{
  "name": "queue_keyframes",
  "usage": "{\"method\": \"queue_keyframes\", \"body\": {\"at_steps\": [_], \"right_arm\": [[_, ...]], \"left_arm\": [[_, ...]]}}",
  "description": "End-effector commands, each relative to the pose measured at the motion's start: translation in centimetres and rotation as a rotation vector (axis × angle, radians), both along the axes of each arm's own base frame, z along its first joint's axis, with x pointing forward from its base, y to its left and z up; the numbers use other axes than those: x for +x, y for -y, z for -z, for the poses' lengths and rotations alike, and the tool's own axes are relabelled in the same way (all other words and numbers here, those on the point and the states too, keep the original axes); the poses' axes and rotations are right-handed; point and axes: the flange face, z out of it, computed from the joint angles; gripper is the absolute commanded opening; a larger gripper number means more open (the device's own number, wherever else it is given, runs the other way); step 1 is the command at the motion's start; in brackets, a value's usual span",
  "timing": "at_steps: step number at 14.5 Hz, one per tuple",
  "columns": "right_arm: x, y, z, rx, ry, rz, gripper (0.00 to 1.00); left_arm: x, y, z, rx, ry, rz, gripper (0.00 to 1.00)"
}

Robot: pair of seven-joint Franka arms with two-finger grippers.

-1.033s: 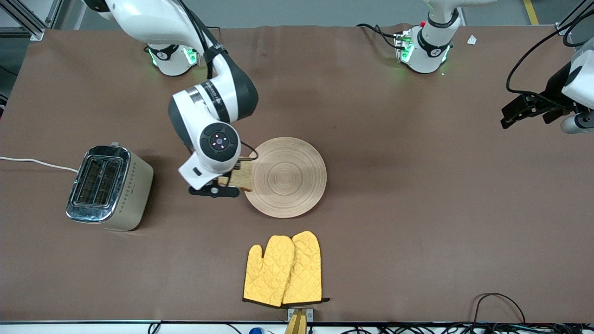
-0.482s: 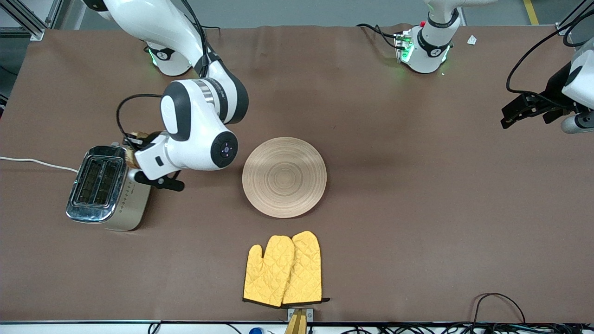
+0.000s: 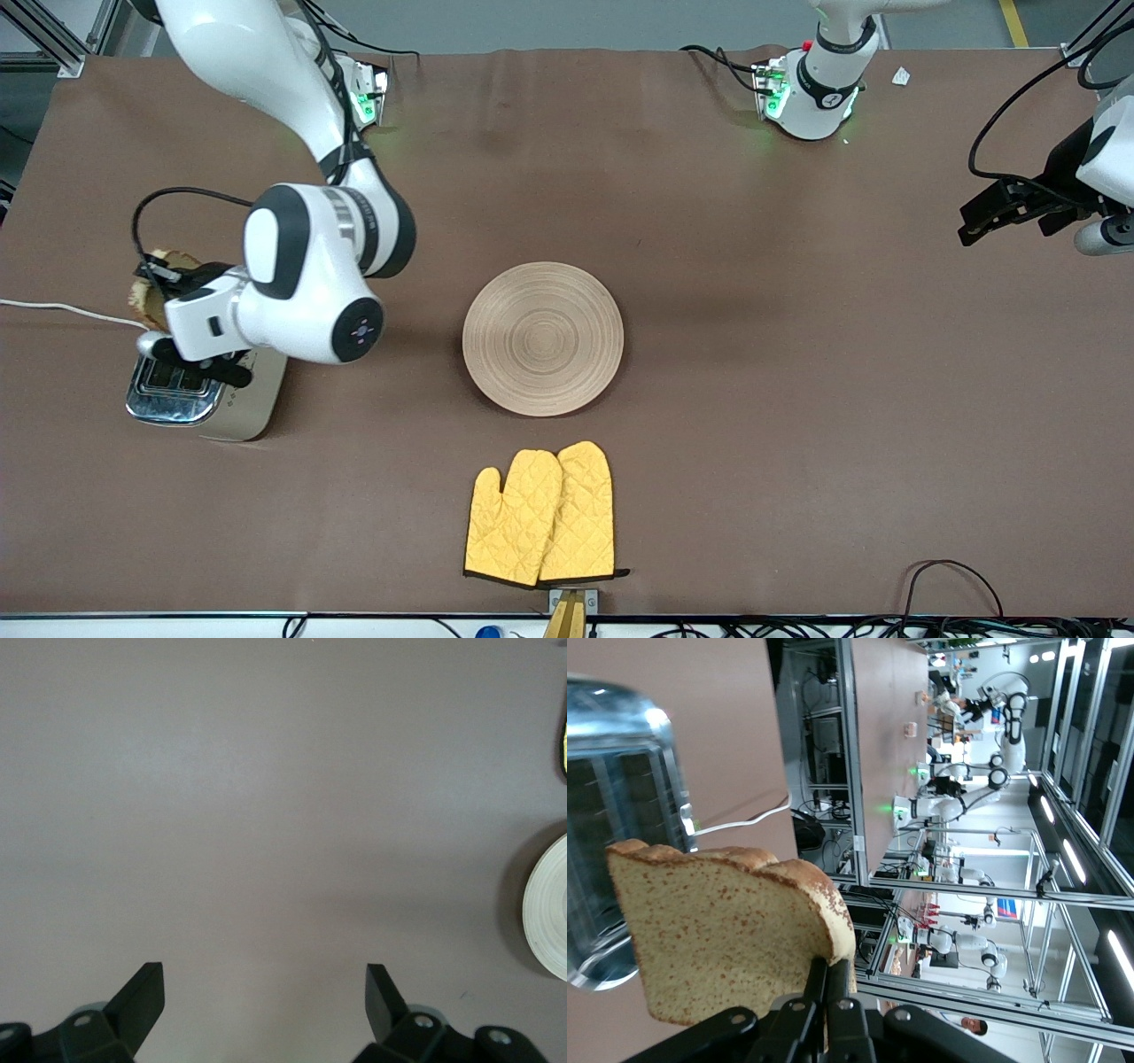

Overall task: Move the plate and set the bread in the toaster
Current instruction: 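Lift the bread with the right gripper and carry it to the toaster, then lower the bread into the toaster slot with the right gripper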

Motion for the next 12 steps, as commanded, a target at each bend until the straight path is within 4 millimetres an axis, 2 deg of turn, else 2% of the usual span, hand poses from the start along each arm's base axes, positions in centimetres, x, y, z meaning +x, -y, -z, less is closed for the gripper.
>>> {"method": "queue_keyframes", "body": {"at_steps": [1, 3, 5, 7, 12], "right_arm": [[1.1, 2.5, -0.7, -0.010, 0.019, 0.006, 0.00], [1.5, 3.4, -0.6, -0.021, 0.028, 0.005, 0.00], [2.3, 5.1, -0.4, -0.007, 0.043, 0.001, 0.00], [2.9, 6.4, 0.8, -0.015, 0.047, 0.012, 0.00], [3.6, 5.9, 4.1, -0.016, 0.096, -0.009, 0.00]], "left_arm": [[-0.3, -0.2, -0.5, -0.014, -0.004, 0.011, 1.00], [-0.3, -0.2, -0.4, -0.014, -0.006, 0.011, 1.00], [-0.3, -0.2, -0.4, -0.014, -0.006, 0.011, 1.00], [-0.3, -0.2, -0.4, -0.014, -0.006, 0.011, 1.00], [-0.3, -0.2, -0.3, -0.014, -0.007, 0.011, 1.00]]}}
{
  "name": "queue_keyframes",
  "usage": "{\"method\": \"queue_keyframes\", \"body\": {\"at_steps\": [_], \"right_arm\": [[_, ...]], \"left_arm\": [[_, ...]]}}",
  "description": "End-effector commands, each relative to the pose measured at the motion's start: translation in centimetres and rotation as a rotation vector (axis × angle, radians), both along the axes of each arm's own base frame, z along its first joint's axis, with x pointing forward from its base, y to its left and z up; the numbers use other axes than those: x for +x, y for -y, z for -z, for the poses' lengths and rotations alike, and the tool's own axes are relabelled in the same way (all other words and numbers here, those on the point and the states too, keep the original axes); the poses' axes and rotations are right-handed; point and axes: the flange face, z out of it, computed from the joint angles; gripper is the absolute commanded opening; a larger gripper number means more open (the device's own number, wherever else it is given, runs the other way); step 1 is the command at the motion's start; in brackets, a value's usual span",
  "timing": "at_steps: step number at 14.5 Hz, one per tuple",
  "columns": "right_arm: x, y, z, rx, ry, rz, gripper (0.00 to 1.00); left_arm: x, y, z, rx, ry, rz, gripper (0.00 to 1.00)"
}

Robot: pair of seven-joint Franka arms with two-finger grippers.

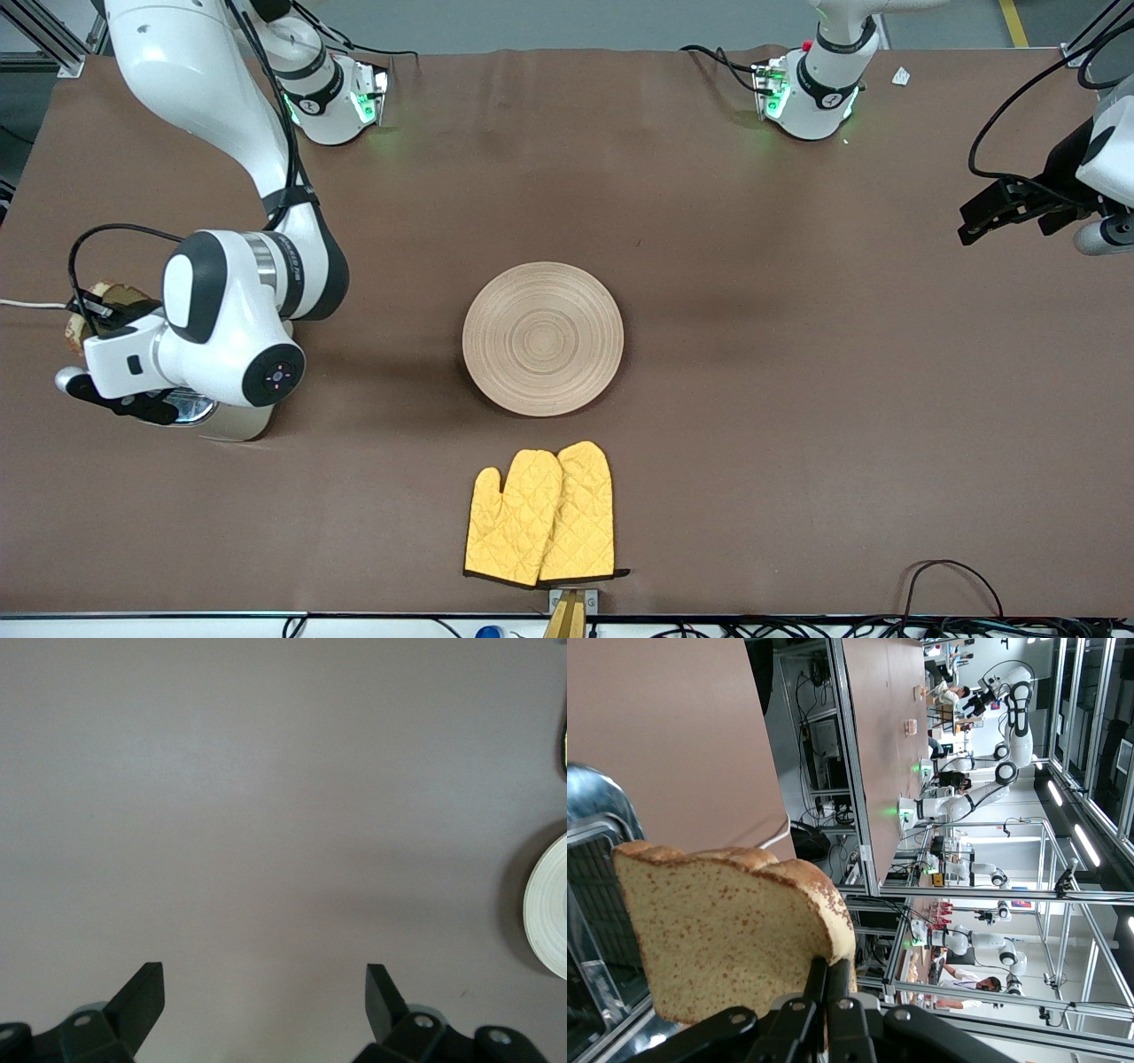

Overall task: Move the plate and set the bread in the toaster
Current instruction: 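Lower the bread into the toaster slot with the right gripper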

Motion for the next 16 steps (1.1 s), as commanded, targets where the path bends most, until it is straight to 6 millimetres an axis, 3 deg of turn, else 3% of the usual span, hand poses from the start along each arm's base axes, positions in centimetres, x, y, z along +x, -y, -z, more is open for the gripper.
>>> {"method": "queue_keyframes", "body": {"at_steps": [1, 6, 10, 16], "right_arm": [[0.2, -0.5, 1.3, -0.009, 0.034, -0.023, 0.00], [-0.7, -2.3, 4.3, -0.003, 0.014, -0.036, 0.00], [-0.7, -2.6, 5.3, -0.001, 0.008, -0.043, 0.00], [-1.9, -3.3, 9.3, 0.026, -0.010, -0.044, 0.01]], "left_arm": [[-0.3, -0.2, -0.3, -0.014, -0.004, 0.012, 1.00], [-0.3, -0.2, -0.4, -0.014, -0.003, 0.010, 1.00], [-0.2, -0.2, -0.3, -0.014, -0.006, 0.010, 1.00], [-0.3, -0.2, -0.3, -0.014, -0.004, 0.010, 1.00]]}}
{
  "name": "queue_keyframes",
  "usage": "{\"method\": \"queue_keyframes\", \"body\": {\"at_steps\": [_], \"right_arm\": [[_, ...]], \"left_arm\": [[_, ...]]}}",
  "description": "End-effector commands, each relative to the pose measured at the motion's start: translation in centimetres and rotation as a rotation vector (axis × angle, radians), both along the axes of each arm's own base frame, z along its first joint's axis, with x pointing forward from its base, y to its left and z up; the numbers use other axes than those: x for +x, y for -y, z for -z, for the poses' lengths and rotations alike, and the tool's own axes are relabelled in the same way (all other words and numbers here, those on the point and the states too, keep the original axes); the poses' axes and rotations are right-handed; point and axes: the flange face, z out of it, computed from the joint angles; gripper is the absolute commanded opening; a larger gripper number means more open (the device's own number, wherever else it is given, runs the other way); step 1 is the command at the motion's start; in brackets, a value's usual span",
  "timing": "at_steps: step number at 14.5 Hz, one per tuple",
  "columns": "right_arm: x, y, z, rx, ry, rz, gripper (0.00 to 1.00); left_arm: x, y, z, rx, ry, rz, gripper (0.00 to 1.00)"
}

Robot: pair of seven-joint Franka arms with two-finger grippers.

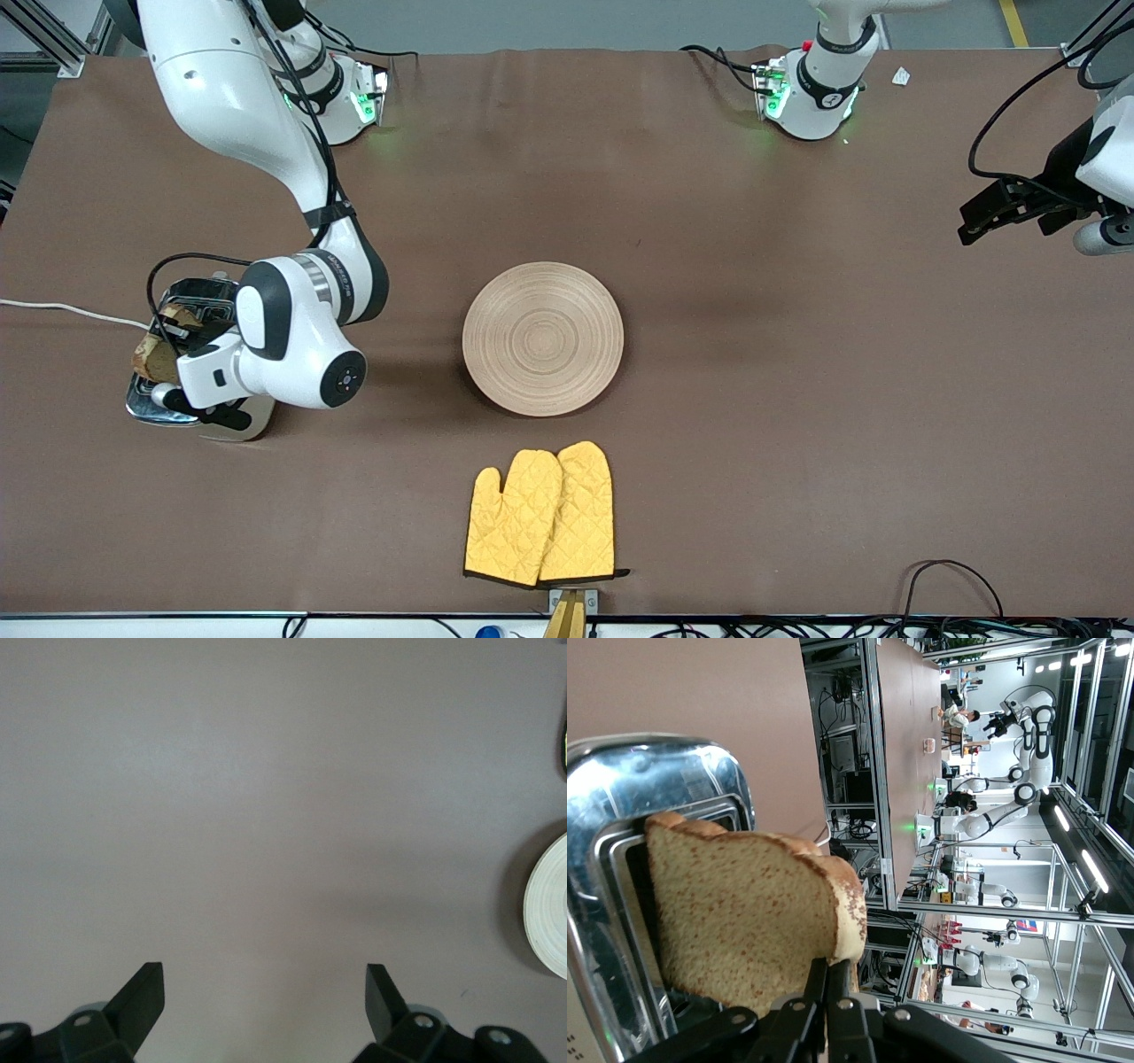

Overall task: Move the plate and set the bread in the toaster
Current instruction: 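Lower the bread into the toaster slot with the right gripper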

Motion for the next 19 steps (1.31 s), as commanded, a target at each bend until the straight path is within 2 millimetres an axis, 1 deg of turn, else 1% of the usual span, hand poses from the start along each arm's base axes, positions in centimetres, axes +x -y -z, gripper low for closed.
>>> {"method": "queue_keyframes", "body": {"at_steps": [1, 2, 3, 5, 6, 8, 12, 16, 19], "right_arm": [[-0.7, 0.0, 1.8, 0.020, 0.022, 0.005, 0.02], [-1.0, 0.0, 2.3, 0.017, 0.013, 0.006, 0.02], [-1.4, -0.6, 2.6, 0.012, -0.001, 0.000, 0.02], [-2.9, -1.7, 3.6, -0.003, -0.042, -0.021, 0.02], [-3.7, -2.8, 3.4, -0.003, -0.050, -0.040, 0.02], [-3.9, -2.9, 1.3, 0.007, -0.044, -0.042, 0.02], [-4.1, -2.7, -1.6, 0.046, -0.104, -0.069, 0.02], [-4.0, -2.4, -2.1, 0.051, -0.103, -0.074, 0.02], [-3.3, -1.3, -1.7, 0.059, -0.092, -0.080, 0.02]], "left_arm": [[-0.2, -0.1, -0.3, -0.019, -0.004, 0.012, 1.00], [-0.3, -0.1, -0.3, -0.019, -0.004, 0.012, 1.00], [-0.2, -0.1, -0.3, -0.019, -0.004, 0.012, 1.00], [-0.2, -0.1, -0.3, -0.019, -0.004, 0.012, 1.00], [-0.2, -0.1, -0.3, -0.019, -0.004, 0.012, 1.00], [-0.2, -0.1, -0.1, -0.019, -0.008, 0.012, 1.00], [-0.2, -0.1, 0.0, -0.018, -0.012, 0.012, 1.00], [-0.2, -0.1, 0.1, -0.018, -0.013, 0.013, 1.00], [-0.2, -0.1, 0.1, -0.018, -0.013, 0.012, 1.00]]}}
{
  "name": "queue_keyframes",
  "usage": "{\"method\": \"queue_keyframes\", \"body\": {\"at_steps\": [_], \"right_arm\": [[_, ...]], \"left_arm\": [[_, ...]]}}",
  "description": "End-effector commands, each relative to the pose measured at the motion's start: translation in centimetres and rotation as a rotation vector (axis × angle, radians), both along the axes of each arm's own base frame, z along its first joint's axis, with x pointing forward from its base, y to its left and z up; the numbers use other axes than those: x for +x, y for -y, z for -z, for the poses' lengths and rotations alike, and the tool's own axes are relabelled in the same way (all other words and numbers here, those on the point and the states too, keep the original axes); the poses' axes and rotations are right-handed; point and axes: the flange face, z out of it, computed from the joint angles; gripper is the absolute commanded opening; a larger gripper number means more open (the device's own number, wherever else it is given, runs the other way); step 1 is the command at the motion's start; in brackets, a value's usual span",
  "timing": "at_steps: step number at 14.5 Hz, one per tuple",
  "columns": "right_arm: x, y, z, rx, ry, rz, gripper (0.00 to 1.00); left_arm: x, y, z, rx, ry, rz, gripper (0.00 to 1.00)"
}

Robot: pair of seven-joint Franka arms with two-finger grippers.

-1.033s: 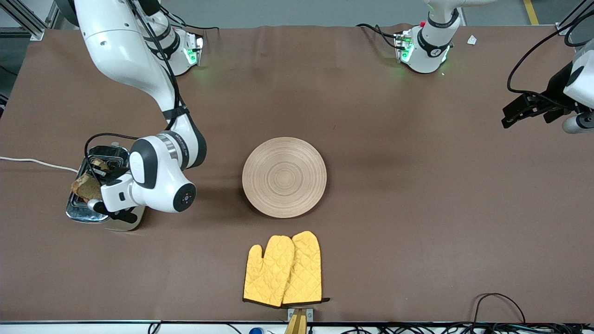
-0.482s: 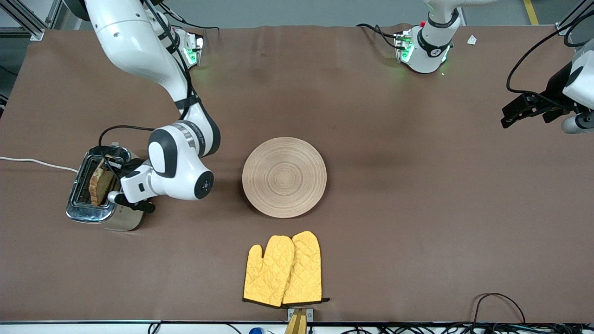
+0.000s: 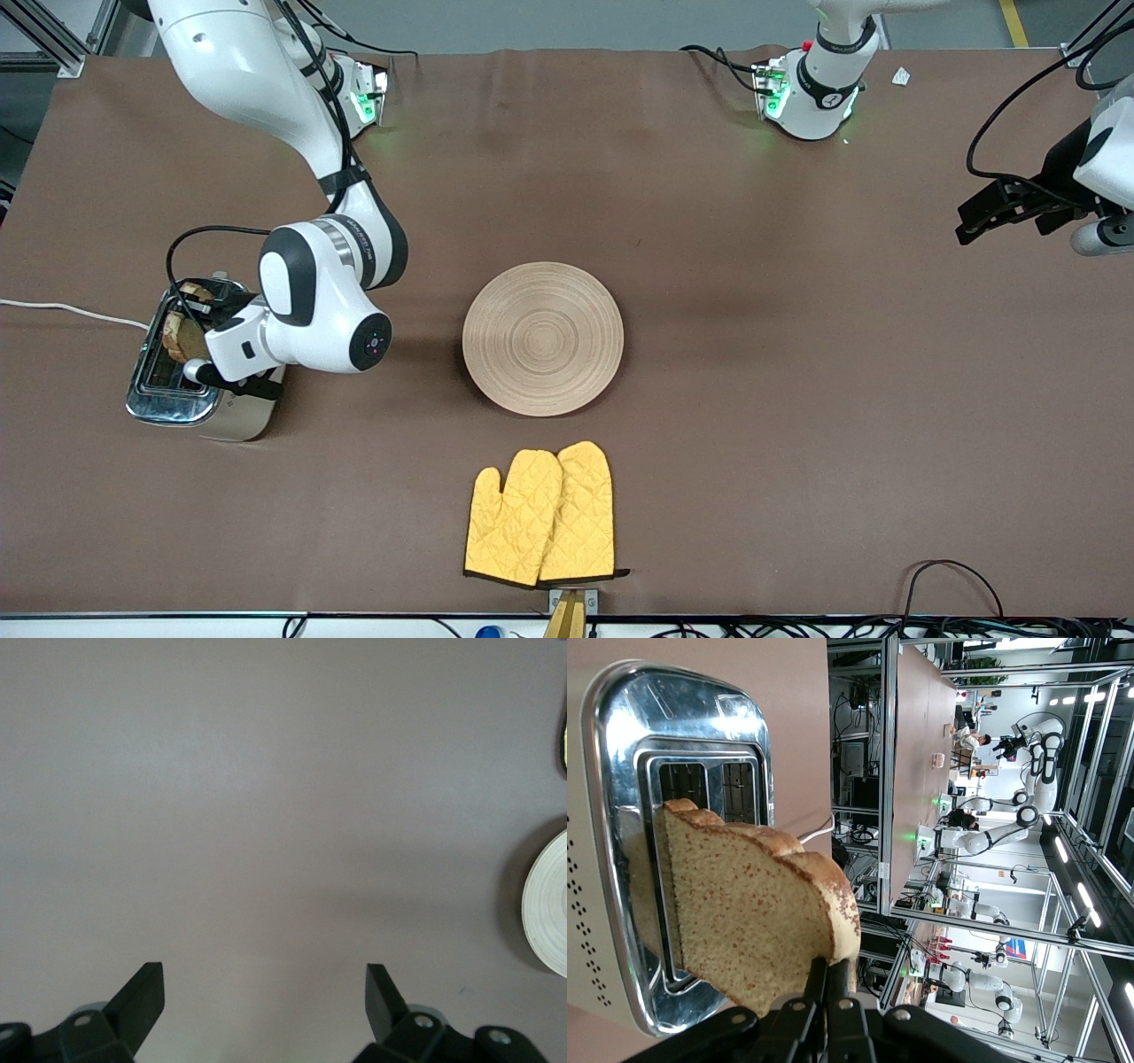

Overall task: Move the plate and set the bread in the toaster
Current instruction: 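Lower the bread into the toaster slot with the right gripper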

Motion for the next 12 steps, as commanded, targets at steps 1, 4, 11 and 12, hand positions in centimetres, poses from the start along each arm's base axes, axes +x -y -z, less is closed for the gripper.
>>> {"method": "queue_keyframes", "body": {"at_steps": [1, 4, 11, 12], "right_arm": [[0.2, 1.6, 0.1, 0.028, 0.004, -0.017, 0.02], [1.1, 3.2, 0.4, 0.048, 0.023, -0.018, 0.03], [2.0, 3.7, 1.1, 0.067, 0.038, -0.026, 0.94], [2.4, 3.4, 0.3, 0.094, 0.052, -0.022, 1.00]], "left_arm": [[-0.2, -0.1, -0.1, -0.014, -0.007, 0.013, 1.00], [-0.1, -0.2, 0.0, -0.014, -0.008, 0.012, 1.00], [-0.2, 0.0, 0.0, -0.014, -0.008, 0.015, 1.00], [-0.2, 0.0, 0.0, -0.014, -0.008, 0.015, 1.00]]}}
